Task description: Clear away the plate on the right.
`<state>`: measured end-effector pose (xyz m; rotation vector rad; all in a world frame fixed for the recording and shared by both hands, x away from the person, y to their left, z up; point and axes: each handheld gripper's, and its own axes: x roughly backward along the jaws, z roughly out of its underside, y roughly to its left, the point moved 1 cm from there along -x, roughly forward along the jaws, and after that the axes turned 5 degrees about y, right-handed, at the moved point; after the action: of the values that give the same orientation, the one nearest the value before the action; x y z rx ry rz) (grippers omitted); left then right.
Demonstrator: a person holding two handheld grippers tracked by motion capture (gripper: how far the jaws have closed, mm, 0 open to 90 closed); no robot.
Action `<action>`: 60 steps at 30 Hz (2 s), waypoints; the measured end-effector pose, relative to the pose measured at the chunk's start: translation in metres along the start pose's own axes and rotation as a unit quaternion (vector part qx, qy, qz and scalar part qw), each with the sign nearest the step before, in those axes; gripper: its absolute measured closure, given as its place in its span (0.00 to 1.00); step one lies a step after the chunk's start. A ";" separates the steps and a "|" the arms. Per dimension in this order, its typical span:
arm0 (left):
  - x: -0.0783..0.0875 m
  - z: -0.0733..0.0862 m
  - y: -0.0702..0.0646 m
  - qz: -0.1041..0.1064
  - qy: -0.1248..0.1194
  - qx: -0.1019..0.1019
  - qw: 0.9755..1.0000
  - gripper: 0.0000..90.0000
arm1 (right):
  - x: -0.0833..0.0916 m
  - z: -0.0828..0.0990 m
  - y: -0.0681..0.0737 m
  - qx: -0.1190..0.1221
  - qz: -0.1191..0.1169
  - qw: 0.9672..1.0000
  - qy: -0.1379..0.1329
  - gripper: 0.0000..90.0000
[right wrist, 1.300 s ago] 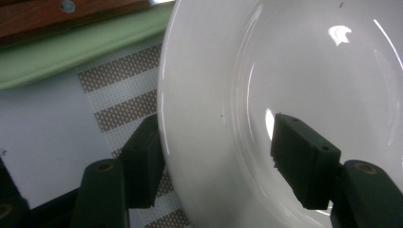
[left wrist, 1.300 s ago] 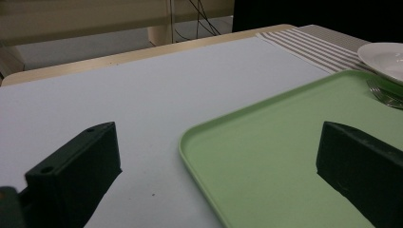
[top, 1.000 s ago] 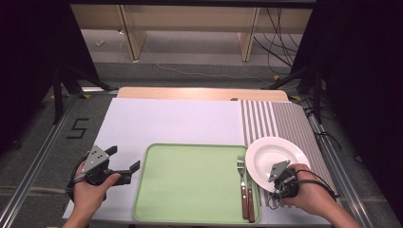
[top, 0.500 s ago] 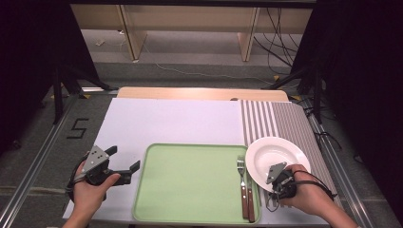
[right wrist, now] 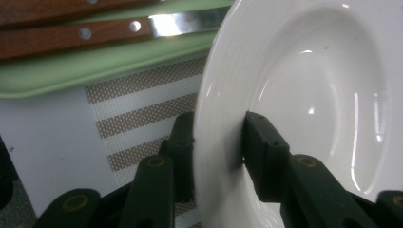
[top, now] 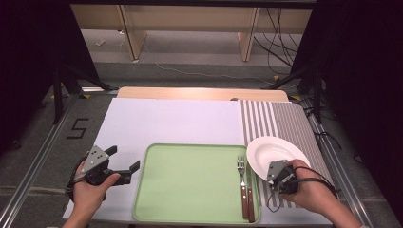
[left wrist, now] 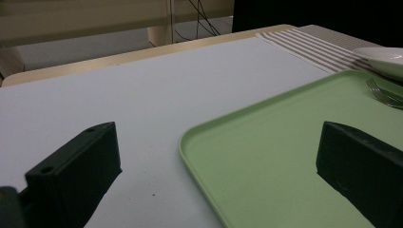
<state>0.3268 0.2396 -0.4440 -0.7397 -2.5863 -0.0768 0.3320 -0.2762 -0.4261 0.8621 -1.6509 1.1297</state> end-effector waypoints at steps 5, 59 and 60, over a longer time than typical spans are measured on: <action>0.000 0.000 0.000 0.000 -0.001 0.001 1.000 0.01 | 0.015 -0.001 -0.012 -0.019 0.007 1.000 -0.009 0.81; 0.000 0.000 0.001 -0.001 -0.002 0.006 1.000 0.00 | 0.084 -0.015 -0.095 -0.197 0.000 0.977 -0.086 0.98; -0.001 0.000 0.001 -0.001 -0.002 0.005 1.000 0.00 | 0.085 -0.016 -0.095 -0.199 -0.002 0.976 -0.090 0.98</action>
<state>0.3279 0.2406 -0.4443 -0.7349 -2.5884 -0.0620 0.3945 -0.2964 -0.3159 0.7193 -1.9374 0.6943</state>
